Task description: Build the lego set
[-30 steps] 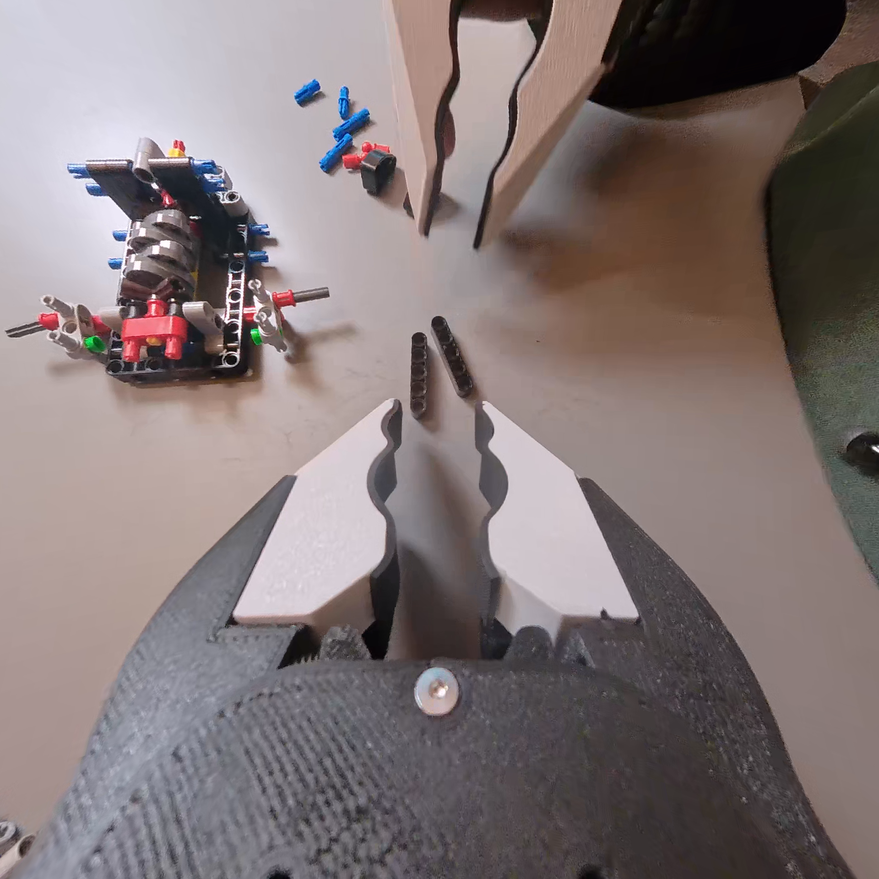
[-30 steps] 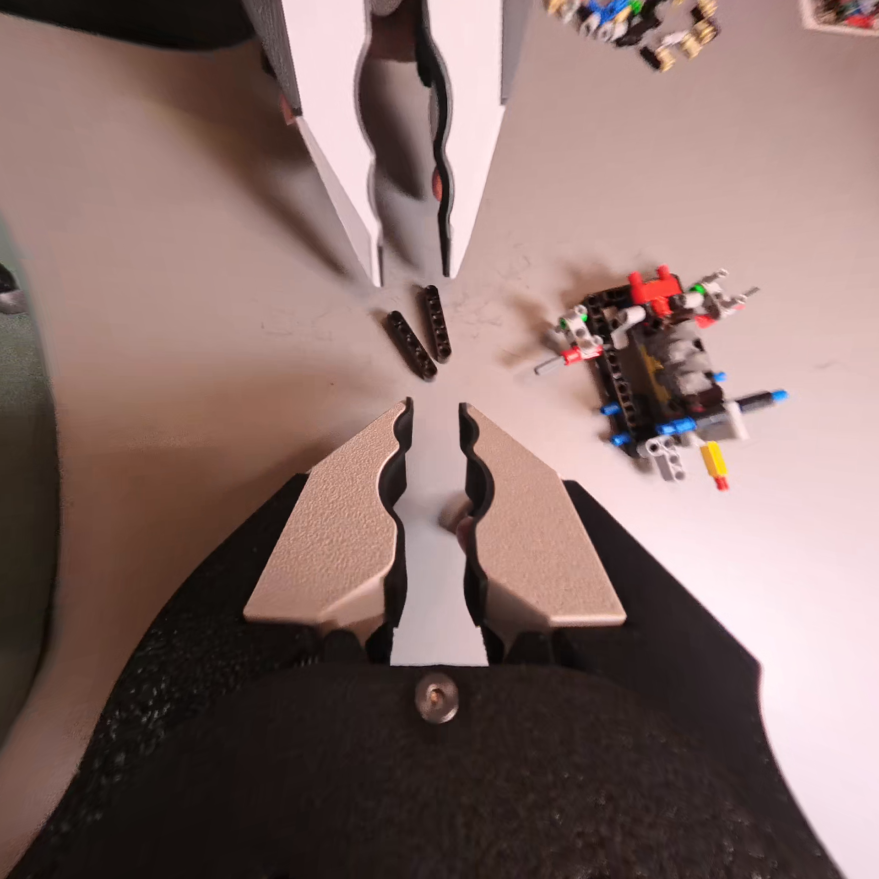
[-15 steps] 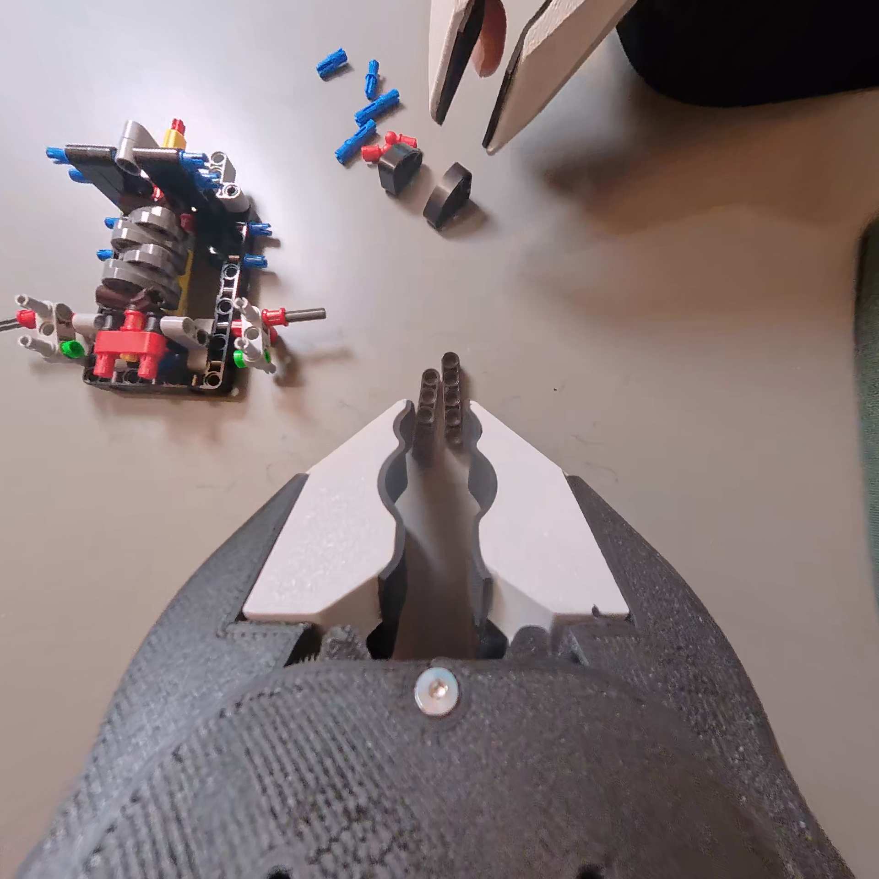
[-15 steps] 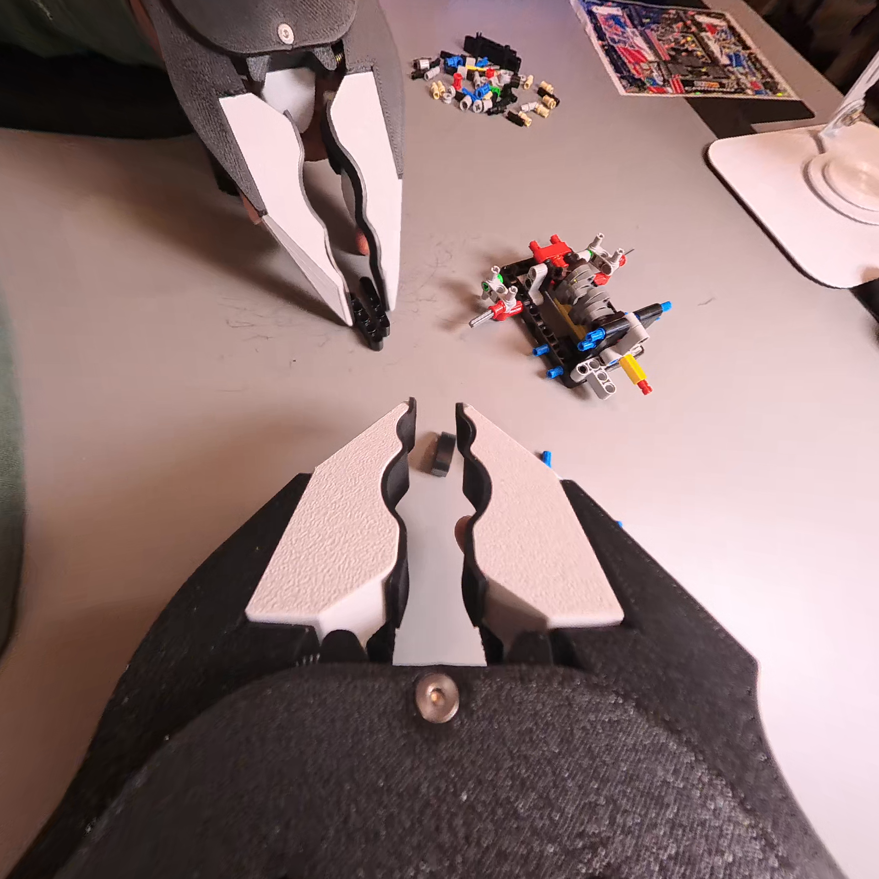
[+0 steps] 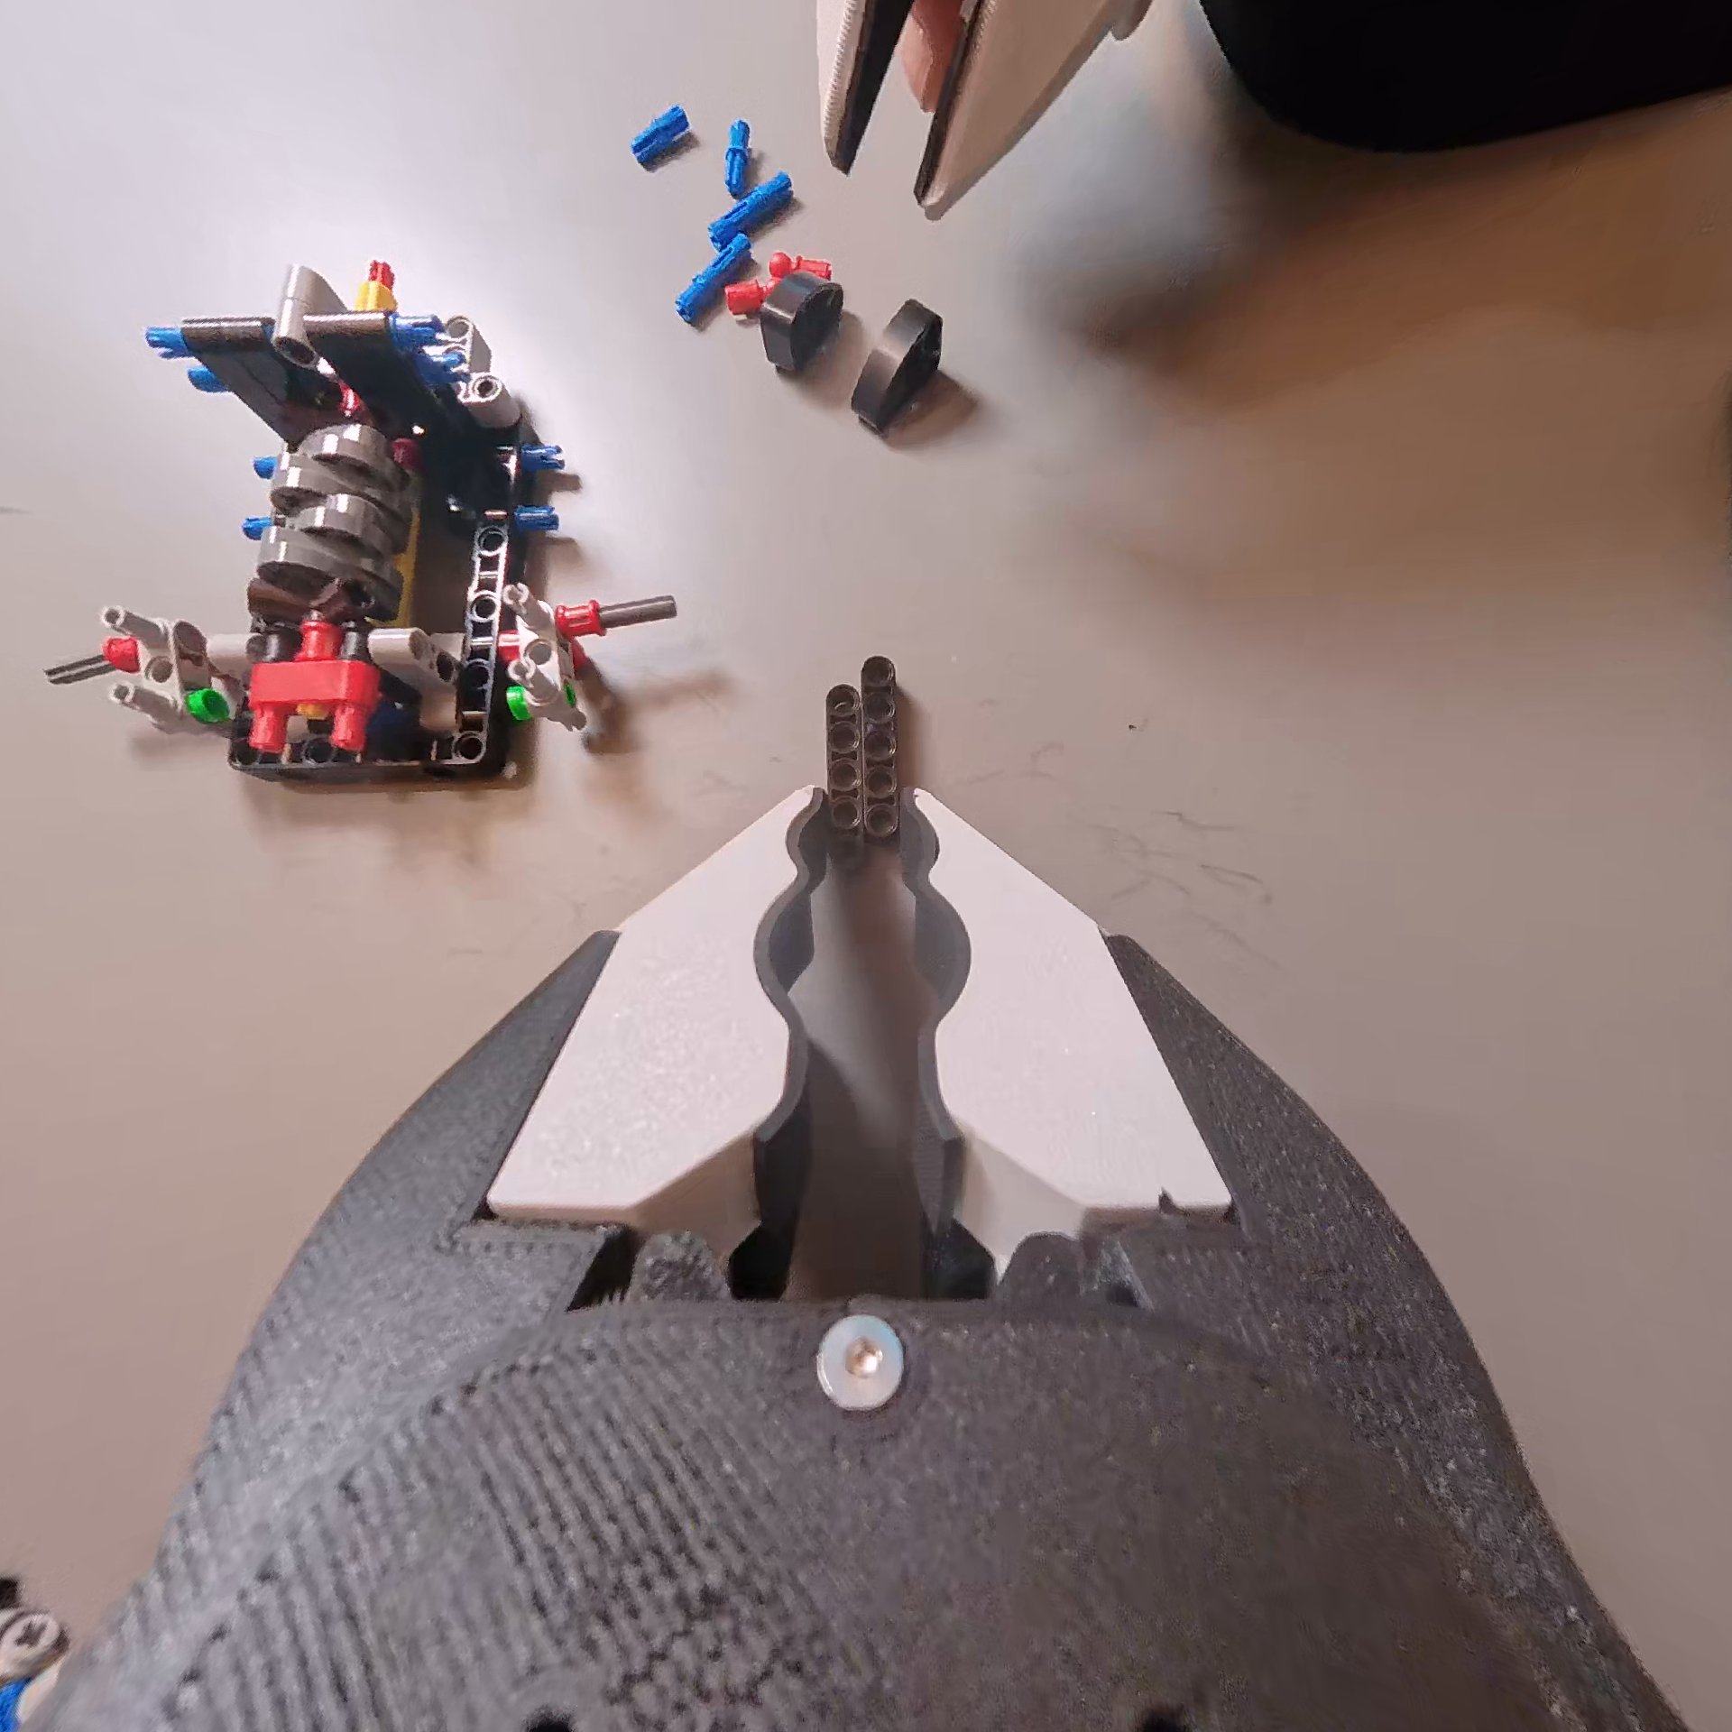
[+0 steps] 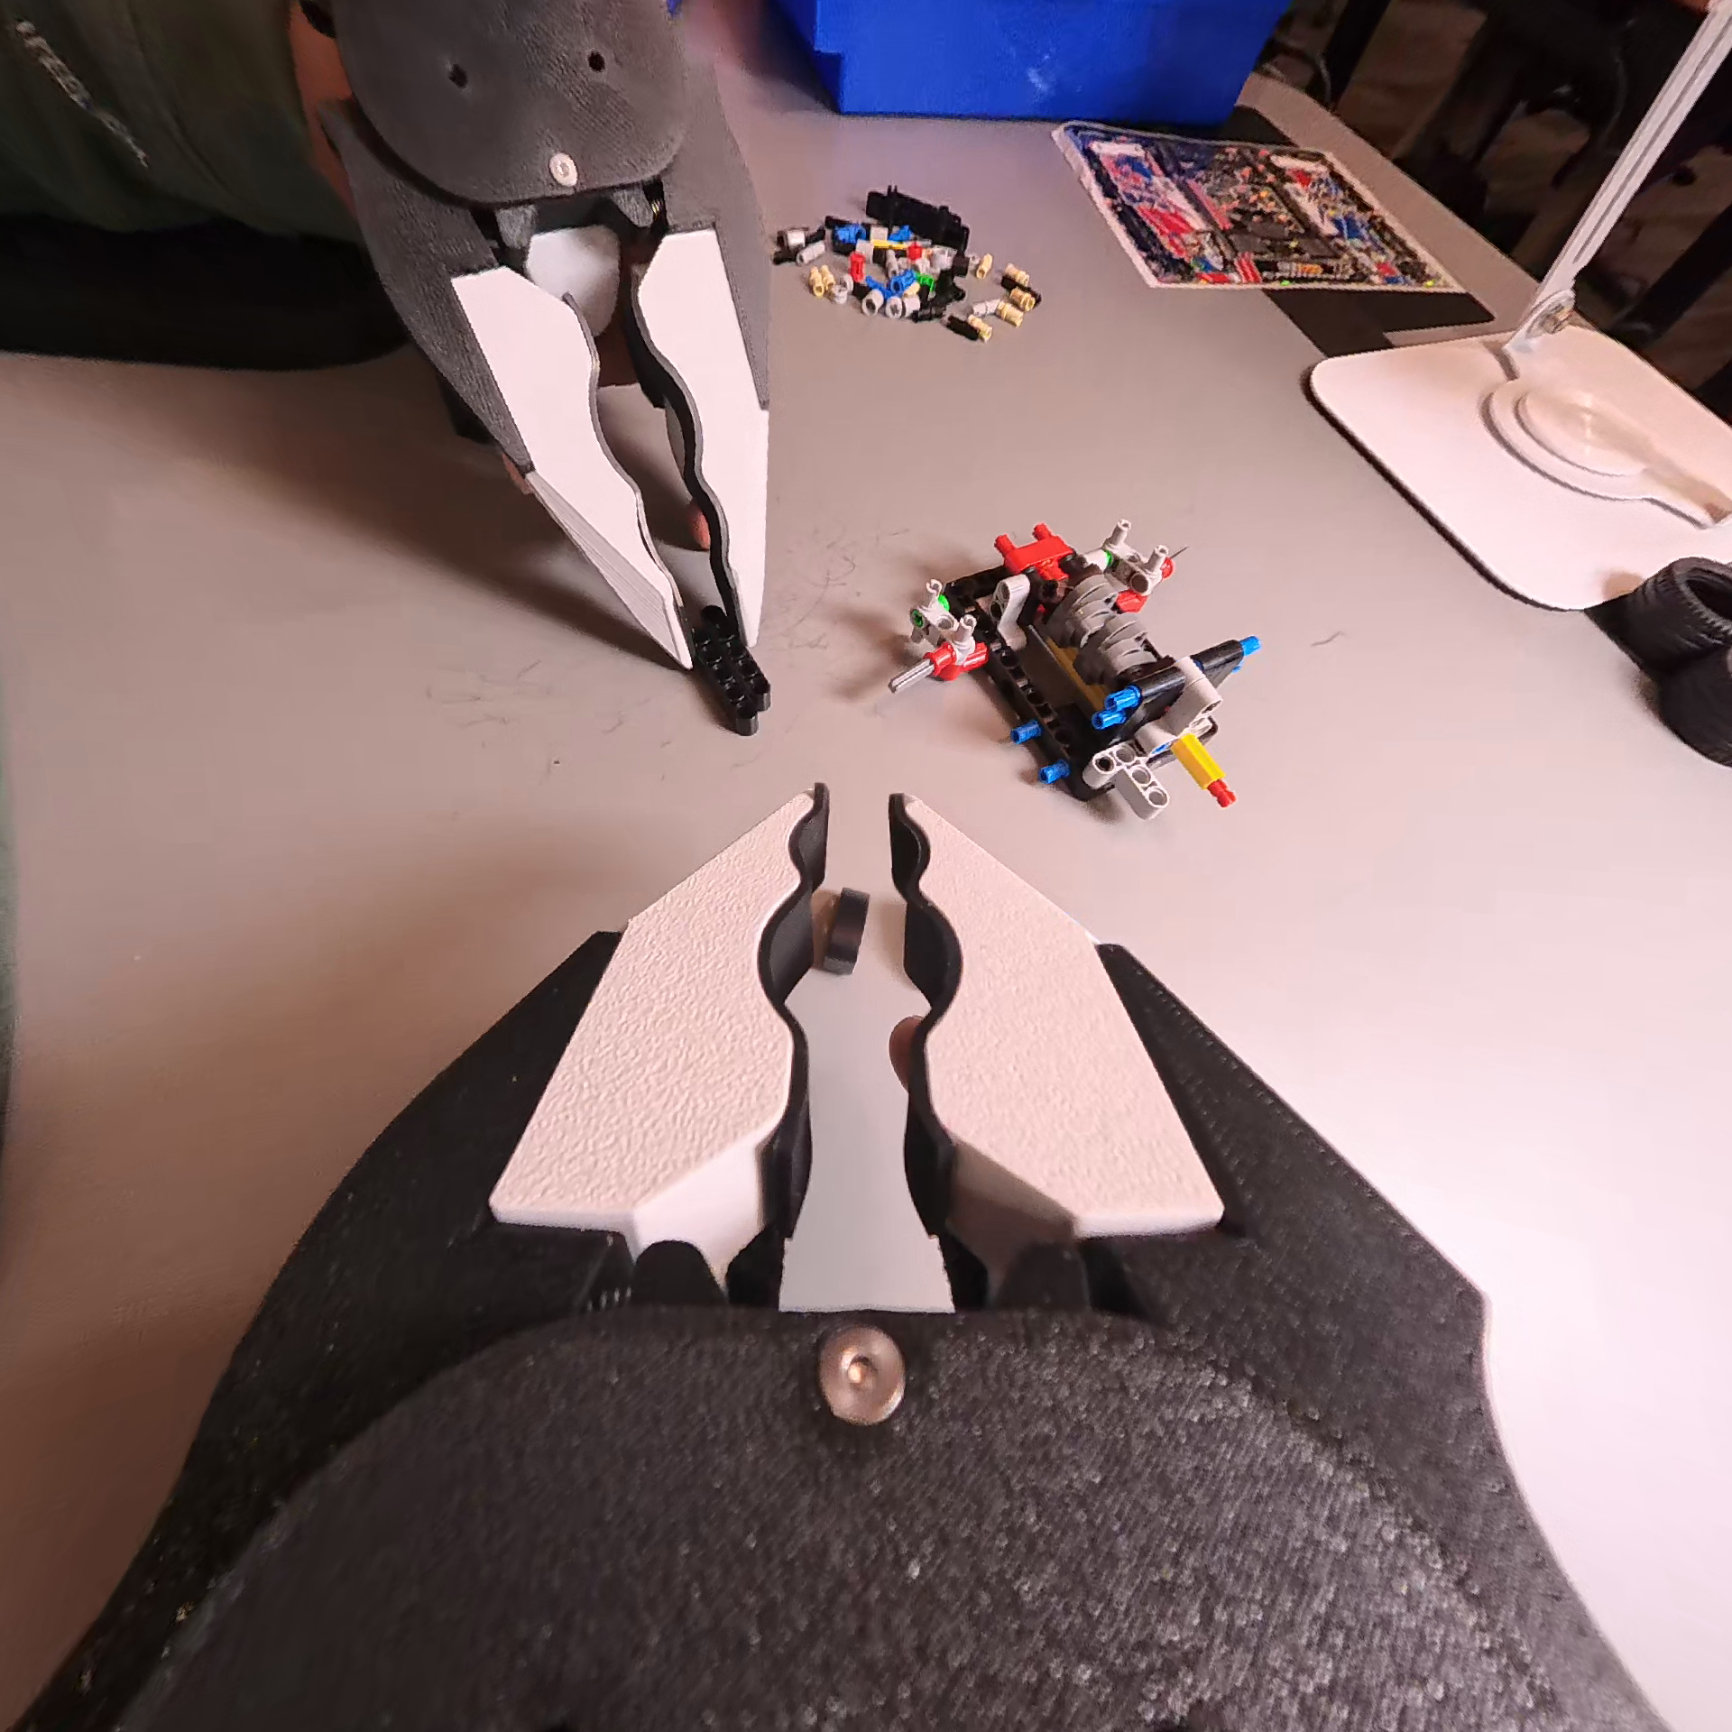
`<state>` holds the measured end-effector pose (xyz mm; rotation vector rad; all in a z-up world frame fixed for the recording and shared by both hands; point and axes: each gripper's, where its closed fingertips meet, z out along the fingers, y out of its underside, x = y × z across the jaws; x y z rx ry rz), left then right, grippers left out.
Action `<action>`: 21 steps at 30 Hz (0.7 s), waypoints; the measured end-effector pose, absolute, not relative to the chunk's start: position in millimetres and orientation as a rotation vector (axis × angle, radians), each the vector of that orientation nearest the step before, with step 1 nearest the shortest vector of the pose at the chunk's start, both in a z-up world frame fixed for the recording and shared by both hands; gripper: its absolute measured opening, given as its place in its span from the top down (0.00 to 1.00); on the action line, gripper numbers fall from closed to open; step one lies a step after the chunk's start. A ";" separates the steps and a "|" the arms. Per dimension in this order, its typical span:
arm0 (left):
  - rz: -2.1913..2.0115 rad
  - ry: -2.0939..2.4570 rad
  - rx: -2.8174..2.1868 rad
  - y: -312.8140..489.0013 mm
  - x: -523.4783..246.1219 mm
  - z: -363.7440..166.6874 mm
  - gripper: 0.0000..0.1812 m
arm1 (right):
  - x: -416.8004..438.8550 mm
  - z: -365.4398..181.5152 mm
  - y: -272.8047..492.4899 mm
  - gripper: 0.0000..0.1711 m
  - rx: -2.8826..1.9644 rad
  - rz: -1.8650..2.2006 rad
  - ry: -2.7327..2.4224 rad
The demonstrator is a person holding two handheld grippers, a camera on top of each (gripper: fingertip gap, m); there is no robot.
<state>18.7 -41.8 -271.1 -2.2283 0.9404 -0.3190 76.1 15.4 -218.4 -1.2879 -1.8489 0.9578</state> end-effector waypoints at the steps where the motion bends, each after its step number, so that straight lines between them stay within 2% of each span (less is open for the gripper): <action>1: -0.326 0.959 -2.223 -41.7 18.0 -271.1 0.93 | 75.7 -217.0 15.7 0.94 -1.288 0.968 -1.838; 7: -0.398 1.010 -2.183 -41.7 15.0 -270.6 0.91 | 73.3 -210.0 14.1 0.94 -1.270 0.992 -1.808; 10: -0.437 0.984 -2.145 -42.5 17.3 -263.1 0.85 | 73.4 -209.3 15.6 0.94 -1.271 0.997 -1.793; 16: -0.387 0.793 -1.995 -31.7 -4.4 -221.1 0.83 | 73.8 -192.8 18.9 0.94 -1.240 1.032 -1.722; 21: -0.179 0.507 -1.856 -20.6 -68.4 -173.0 0.86 | 74.9 -172.8 25.0 0.92 -1.198 1.069 -1.617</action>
